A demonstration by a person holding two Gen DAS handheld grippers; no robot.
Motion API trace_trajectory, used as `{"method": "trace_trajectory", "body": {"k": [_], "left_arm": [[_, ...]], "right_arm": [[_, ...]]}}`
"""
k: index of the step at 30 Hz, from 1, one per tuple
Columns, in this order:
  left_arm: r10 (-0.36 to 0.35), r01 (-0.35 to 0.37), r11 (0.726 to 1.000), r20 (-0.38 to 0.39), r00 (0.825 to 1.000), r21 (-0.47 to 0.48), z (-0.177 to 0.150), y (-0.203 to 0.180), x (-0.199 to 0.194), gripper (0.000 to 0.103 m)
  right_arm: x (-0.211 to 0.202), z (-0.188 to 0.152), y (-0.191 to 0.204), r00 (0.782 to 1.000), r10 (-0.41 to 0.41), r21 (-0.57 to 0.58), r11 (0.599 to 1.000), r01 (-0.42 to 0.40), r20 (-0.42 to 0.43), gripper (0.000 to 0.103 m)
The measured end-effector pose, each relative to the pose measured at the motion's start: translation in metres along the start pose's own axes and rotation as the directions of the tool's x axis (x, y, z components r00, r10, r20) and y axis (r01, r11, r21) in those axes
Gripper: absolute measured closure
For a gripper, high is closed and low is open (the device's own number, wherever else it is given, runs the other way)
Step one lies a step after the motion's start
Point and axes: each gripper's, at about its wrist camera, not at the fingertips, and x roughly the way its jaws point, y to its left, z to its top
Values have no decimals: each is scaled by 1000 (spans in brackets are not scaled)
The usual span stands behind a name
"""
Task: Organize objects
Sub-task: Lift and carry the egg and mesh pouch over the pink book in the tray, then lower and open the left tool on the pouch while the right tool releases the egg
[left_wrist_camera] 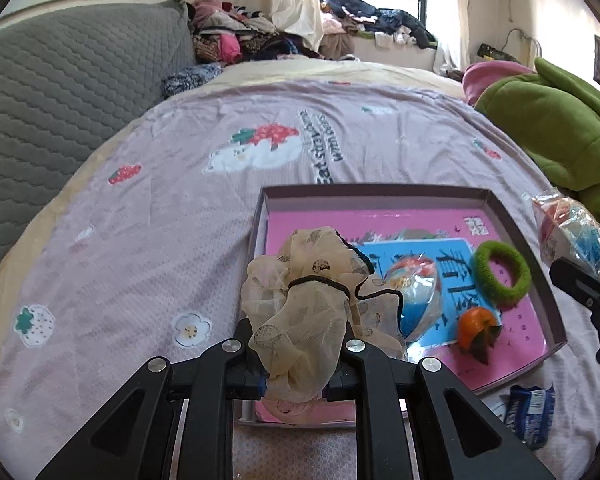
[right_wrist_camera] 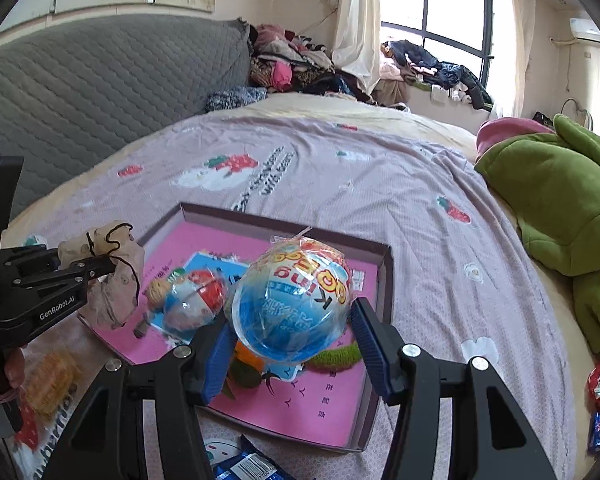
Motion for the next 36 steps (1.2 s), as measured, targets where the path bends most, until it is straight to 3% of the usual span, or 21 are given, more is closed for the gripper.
{"method": "trace_trajectory", "body": {"k": [13, 22, 27, 36], "left_arm": [[32, -31, 999, -46, 998, 26, -14, -4, 32, 82], [35, -32, 999, -71, 997, 32, -23, -6, 40, 75], [52, -50, 998, -65, 997, 31, -22, -5, 36, 48], [32, -30, 999, -65, 997, 39, -25, -1, 23, 40]], "right_arm": [[41, -25, 1, 991, -35, -12, 999, 34, -129, 46], [49, -31, 3, 986, -48, -19, 999, 46, -159, 46], [49, -31, 2, 985, -52, -11, 999, 51, -167, 46], [43, -27, 3, 985, -45, 0, 999, 45, -166, 45]]}}
